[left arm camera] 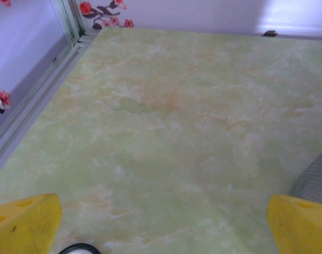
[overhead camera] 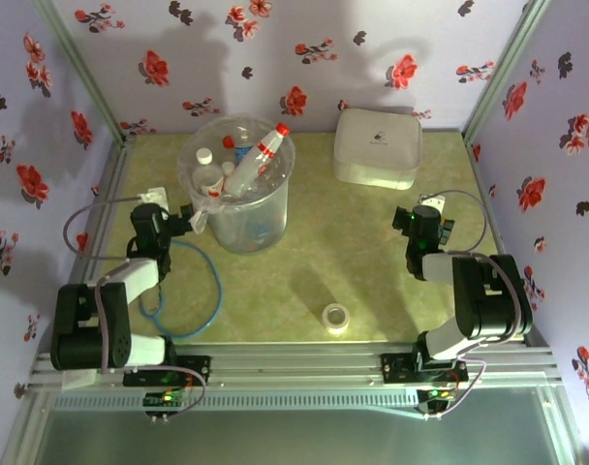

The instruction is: Put the plastic bottles in the bin

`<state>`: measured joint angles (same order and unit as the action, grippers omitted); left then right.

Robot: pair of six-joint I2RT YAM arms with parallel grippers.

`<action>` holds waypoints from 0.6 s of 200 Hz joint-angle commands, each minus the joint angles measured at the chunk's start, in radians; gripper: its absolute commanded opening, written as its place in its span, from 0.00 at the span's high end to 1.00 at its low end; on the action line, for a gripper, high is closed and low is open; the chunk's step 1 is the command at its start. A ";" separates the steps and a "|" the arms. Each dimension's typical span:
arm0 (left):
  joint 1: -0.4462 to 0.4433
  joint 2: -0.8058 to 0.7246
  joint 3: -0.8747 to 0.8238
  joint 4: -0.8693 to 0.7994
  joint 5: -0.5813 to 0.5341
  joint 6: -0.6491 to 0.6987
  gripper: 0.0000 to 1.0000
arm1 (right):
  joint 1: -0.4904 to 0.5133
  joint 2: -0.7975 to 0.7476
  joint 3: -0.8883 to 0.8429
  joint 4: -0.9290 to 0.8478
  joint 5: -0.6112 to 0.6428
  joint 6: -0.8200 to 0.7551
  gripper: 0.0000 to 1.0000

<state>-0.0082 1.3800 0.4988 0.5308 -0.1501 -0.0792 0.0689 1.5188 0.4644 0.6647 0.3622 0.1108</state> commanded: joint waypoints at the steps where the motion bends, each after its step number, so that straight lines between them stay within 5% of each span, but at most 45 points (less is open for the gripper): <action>1: 0.042 0.074 -0.007 0.108 0.004 -0.010 0.00 | -0.017 0.004 -0.052 0.146 -0.052 -0.014 0.01; 15: 0.038 0.111 -0.049 0.209 0.038 0.012 0.00 | -0.024 0.074 -0.115 0.356 -0.039 -0.011 0.00; 30: 0.027 0.129 -0.067 0.254 0.041 0.027 0.00 | -0.026 0.020 -0.077 0.185 -0.035 0.010 0.00; 43: 0.012 0.176 -0.116 0.403 0.025 0.041 0.00 | -0.026 0.056 -0.100 0.297 -0.034 -0.003 0.01; 120: -0.001 0.167 -0.105 0.362 0.007 0.041 0.00 | -0.026 0.037 -0.100 0.259 0.014 0.010 0.01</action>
<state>-0.0048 1.5402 0.3969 0.8387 -0.1310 -0.0666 0.0490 1.5581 0.3717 0.8890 0.3450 0.1123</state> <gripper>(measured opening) 0.997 0.993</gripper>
